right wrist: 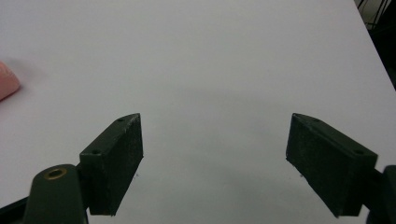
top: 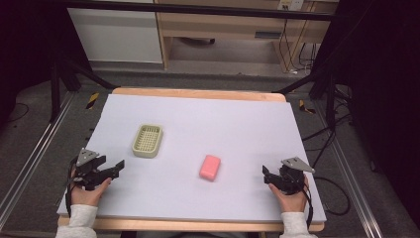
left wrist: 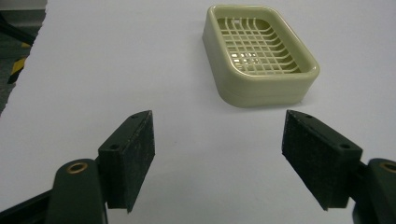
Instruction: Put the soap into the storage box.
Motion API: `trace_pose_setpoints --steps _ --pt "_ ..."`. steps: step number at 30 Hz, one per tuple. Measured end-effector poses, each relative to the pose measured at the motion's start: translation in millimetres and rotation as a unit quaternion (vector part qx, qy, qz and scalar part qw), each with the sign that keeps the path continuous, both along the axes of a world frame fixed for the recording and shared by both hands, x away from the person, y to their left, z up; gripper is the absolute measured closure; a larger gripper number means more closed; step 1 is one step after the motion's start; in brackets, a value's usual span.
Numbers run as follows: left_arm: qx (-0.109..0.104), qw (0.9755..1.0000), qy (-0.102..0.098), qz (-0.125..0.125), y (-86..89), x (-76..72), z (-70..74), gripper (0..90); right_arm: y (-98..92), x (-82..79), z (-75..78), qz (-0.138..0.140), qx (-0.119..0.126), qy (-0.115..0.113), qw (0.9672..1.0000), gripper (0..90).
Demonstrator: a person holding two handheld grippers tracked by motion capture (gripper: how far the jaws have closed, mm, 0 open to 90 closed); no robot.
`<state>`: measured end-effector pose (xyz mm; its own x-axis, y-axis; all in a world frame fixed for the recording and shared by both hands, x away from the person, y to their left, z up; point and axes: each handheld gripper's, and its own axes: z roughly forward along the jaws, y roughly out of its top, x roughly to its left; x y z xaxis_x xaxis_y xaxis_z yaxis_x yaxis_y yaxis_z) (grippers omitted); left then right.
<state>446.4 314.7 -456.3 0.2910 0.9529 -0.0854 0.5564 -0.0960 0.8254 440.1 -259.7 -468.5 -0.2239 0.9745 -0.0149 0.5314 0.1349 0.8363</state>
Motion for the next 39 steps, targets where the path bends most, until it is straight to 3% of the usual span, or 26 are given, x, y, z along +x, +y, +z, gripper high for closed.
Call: trace_pose_setpoints --steps 5,15,21,30,39 --pt "-0.002 1.0000 -0.002 -0.001 -5.5 0.9 4.2 26.2 -0.3 2.1 0.7 0.005 0.003 -0.003 1.0000 20.6" --pt "-0.009 0.9995 -0.004 -0.029 -21.5 0.6 15.9 26.3 -4.2 -4.2 2.4 0.003 0.011 -0.006 0.9999 27.2" --pt "-0.012 0.9990 -0.005 -0.043 -31.5 2.0 19.8 26.3 -5.0 -6.8 0.6 0.005 0.014 -0.006 0.9999 27.3" --pt "0.003 0.9975 -0.007 -0.070 -50.5 8.5 27.0 26.0 -0.9 -6.0 -4.0 0.015 0.012 0.002 0.9998 27.2" --pt "-0.008 0.9966 -0.019 -0.080 -71.1 15.7 40.1 26.0 -0.7 -6.5 -3.2 0.016 0.012 -0.001 0.9998 27.4"
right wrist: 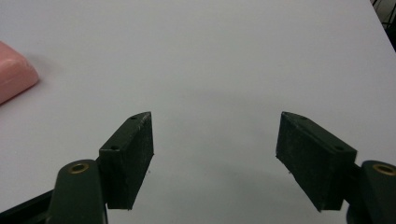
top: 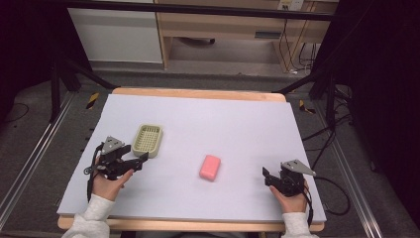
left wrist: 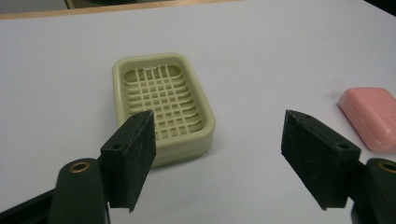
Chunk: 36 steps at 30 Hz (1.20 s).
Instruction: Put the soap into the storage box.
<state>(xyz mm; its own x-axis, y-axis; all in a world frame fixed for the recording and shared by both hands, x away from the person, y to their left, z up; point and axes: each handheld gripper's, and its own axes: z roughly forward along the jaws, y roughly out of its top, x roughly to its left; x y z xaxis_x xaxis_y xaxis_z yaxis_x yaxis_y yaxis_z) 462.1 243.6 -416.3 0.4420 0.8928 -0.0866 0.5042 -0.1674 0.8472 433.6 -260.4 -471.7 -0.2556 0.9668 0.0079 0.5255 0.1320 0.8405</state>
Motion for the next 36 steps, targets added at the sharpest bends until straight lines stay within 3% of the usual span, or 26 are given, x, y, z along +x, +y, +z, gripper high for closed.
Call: trace_pose_setpoints --steps 12,23,36 --pt "-0.005 0.9997 -0.006 -0.024 -30.5 5.5 8.3 25.9 0.9 -0.2 0.3 0.001 -0.001 -0.003 1.0000 26.9" --pt "0.007 0.9985 -0.004 -0.053 -66.9 10.6 9.8 25.8 0.5 0.1 -0.5 -0.002 -0.003 -0.003 1.0000 26.5" --pt "0.013 0.9969 -0.002 -0.078 -96.2 10.8 13.9 25.6 0.3 -0.6 -1.5 -0.003 0.000 -0.003 1.0000 26.2"
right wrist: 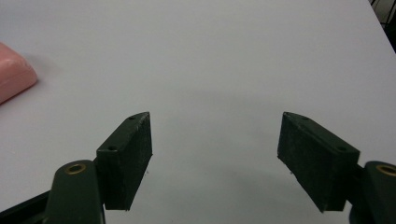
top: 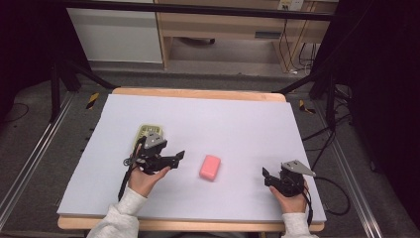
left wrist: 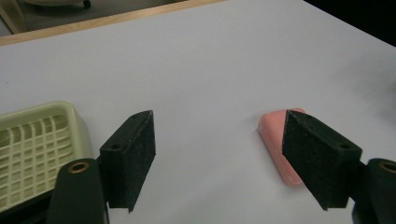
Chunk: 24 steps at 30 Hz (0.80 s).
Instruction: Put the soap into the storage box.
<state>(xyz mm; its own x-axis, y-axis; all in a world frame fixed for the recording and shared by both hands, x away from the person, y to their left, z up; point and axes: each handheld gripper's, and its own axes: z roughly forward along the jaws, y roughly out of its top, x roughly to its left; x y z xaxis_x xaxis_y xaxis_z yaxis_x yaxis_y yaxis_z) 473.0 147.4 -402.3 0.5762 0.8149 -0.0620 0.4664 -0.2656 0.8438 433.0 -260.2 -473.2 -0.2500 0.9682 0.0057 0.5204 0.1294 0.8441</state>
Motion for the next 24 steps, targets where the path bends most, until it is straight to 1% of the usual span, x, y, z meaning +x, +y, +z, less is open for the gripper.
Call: trace_pose_setpoints --steps 3,10,14,18,24 --pt "0.003 1.0000 0.003 -0.005 -8.4 0.2 -1.4 25.4 -0.2 -0.4 -0.1 0.001 -0.001 0.000 1.0000 26.5" --pt "0.005 0.9999 0.008 -0.009 -18.0 1.9 -4.1 25.3 0.6 -0.6 -0.4 0.001 0.001 0.004 1.0000 26.6" --pt "0.002 0.9999 0.011 -0.010 -23.8 3.2 -6.0 25.3 0.9 -0.6 -0.6 0.001 -0.002 0.003 1.0000 26.5" --pt "0.007 0.9998 0.014 -0.016 -31.8 4.2 -7.9 25.2 1.4 -0.3 -1.1 0.000 -0.004 0.004 1.0000 26.5" --pt "0.009 0.9996 0.016 -0.022 -39.5 4.9 -9.5 25.1 1.3 -0.4 -0.8 0.001 -0.005 0.003 1.0000 26.5"
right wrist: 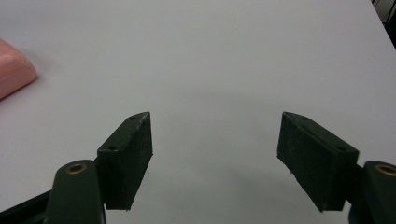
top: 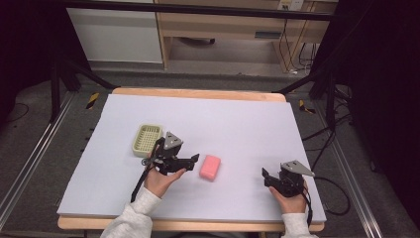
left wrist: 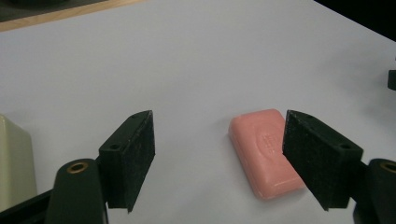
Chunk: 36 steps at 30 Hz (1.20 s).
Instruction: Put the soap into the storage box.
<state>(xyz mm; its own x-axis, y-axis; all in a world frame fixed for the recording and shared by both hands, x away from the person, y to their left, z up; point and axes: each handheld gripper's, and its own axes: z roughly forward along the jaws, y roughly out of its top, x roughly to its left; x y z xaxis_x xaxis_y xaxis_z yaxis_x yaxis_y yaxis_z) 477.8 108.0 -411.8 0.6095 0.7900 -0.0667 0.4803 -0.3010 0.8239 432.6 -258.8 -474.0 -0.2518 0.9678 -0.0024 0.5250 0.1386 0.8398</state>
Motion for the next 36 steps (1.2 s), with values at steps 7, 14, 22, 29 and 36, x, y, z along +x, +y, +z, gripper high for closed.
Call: trace_pose_setpoints --steps 7,14,22,29,36 --pt "0.012 0.9999 0.002 -0.011 -11.0 0.2 -1.3 24.9 0.1 0.1 0.0 0.000 -0.001 0.001 1.0000 26.5" --pt "0.017 0.9997 0.008 -0.018 -19.7 -0.2 -5.2 24.8 0.2 0.0 0.1 -0.001 -0.001 0.001 1.0000 26.6" --pt "0.026 0.9994 0.012 -0.022 -27.6 0.1 -9.8 24.4 0.3 0.1 0.0 -0.001 0.000 0.002 1.0000 26.7" --pt "0.030 0.9990 0.019 -0.028 -36.9 1.4 -14.2 23.9 0.3 0.0 0.0 -0.001 0.001 0.002 1.0000 26.8" --pt "0.037 0.9984 0.025 -0.035 -44.1 3.1 -19.2 23.0 0.5 0.2 -0.3 0.000 0.002 0.003 1.0000 27.3"
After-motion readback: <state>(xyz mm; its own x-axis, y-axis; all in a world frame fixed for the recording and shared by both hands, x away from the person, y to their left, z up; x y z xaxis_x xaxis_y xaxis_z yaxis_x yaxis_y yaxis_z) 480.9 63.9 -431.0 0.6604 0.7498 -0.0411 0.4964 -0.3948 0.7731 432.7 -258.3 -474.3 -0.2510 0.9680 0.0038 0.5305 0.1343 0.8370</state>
